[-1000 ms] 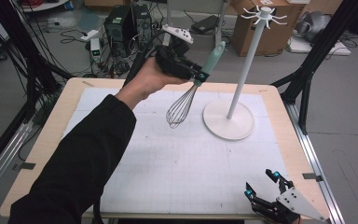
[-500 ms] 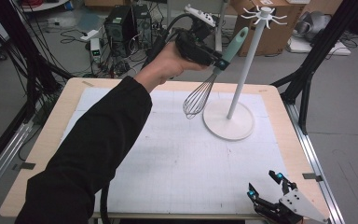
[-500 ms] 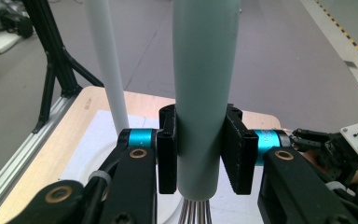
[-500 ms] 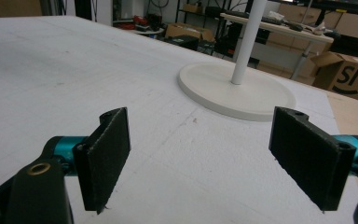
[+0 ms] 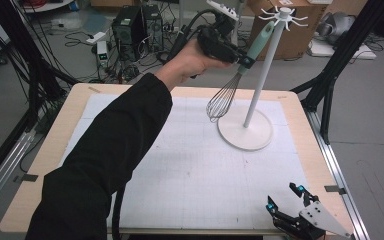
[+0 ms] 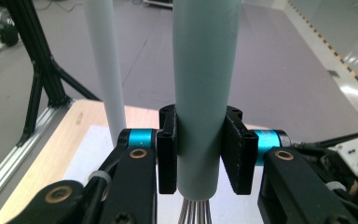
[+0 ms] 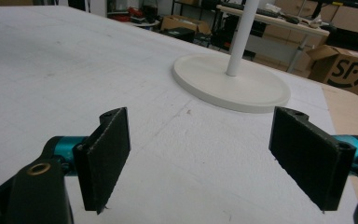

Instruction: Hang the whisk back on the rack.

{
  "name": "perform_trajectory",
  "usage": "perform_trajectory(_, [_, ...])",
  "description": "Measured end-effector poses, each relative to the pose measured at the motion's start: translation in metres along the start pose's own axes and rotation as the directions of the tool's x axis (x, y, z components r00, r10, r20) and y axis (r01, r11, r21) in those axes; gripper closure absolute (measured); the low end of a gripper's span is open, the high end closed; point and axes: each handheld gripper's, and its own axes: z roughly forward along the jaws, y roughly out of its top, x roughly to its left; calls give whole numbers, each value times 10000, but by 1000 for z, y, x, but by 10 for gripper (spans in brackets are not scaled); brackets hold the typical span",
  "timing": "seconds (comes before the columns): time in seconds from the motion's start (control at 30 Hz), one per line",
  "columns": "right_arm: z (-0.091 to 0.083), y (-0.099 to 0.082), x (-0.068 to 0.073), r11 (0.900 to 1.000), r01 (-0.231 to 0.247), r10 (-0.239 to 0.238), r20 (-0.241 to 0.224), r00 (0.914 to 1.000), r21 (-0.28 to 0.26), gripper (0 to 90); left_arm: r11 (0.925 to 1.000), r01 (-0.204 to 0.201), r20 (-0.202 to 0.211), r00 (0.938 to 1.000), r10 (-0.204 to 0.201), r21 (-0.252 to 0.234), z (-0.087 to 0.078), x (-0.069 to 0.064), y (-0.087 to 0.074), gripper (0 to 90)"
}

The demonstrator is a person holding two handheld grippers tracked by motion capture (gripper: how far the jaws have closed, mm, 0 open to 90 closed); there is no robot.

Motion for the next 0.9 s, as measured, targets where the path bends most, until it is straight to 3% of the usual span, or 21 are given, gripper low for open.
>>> perform_trajectory(0.2, [-2, -1, 0, 9999, 101, -102, 88, 9999, 77, 194, 9999, 4, 91, 10000, -5, 128, 4, 4, 9, 696])
perform_trajectory(0.47, [-5, -1, 0, 9999, 136, -137, 149, 9998, 88, 194, 9996, 83, 269, 9996, -91, 280, 16, 9, 9, 696])
perform_trajectory(0.9, [-3, -1, 2, 9993, 305, -304, -38, 9995, 201, 194, 9996, 294, 385, 9988, -295, 38, 11, 19, 5, 695])
